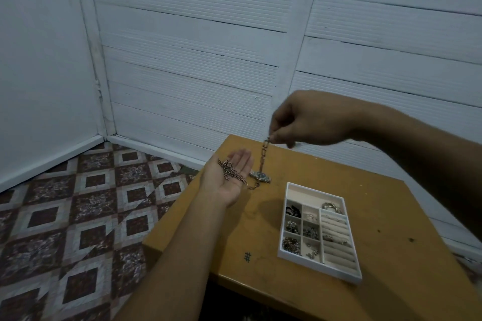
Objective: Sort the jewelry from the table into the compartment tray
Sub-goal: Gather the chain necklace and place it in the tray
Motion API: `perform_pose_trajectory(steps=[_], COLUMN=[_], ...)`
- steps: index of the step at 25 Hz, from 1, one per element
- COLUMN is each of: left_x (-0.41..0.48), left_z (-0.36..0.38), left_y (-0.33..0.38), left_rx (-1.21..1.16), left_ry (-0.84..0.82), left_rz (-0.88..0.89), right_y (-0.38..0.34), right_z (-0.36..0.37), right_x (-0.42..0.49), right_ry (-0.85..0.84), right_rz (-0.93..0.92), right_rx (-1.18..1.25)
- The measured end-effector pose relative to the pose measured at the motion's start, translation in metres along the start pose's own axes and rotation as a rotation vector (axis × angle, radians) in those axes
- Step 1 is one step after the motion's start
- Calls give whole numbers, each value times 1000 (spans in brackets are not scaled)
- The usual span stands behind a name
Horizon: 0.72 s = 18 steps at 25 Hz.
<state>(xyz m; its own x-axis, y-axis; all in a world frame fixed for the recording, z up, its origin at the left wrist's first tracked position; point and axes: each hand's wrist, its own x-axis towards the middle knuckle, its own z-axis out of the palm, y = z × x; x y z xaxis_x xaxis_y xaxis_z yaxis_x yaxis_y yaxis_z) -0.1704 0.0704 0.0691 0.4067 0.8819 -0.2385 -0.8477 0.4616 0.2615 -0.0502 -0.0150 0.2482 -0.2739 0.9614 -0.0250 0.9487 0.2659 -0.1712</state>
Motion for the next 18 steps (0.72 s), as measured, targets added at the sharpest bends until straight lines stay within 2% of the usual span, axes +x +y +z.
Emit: perform_pose_trajectory(steps=[8,15,18], left_x=[-28,-35,-33], left_z=[6,-6,-8], left_y=[-35,-42,-43], left_rx=[101,135,96], left_ry=[-149,-136,-119], left_rz=[-190,-248,-268], right_y=[1,11,9], right_z=[30,55,63], right_x=[60,63,53], right_ry=[27,238,256], right_rz=[51,140,165], right_rx=[-152,-164,-132])
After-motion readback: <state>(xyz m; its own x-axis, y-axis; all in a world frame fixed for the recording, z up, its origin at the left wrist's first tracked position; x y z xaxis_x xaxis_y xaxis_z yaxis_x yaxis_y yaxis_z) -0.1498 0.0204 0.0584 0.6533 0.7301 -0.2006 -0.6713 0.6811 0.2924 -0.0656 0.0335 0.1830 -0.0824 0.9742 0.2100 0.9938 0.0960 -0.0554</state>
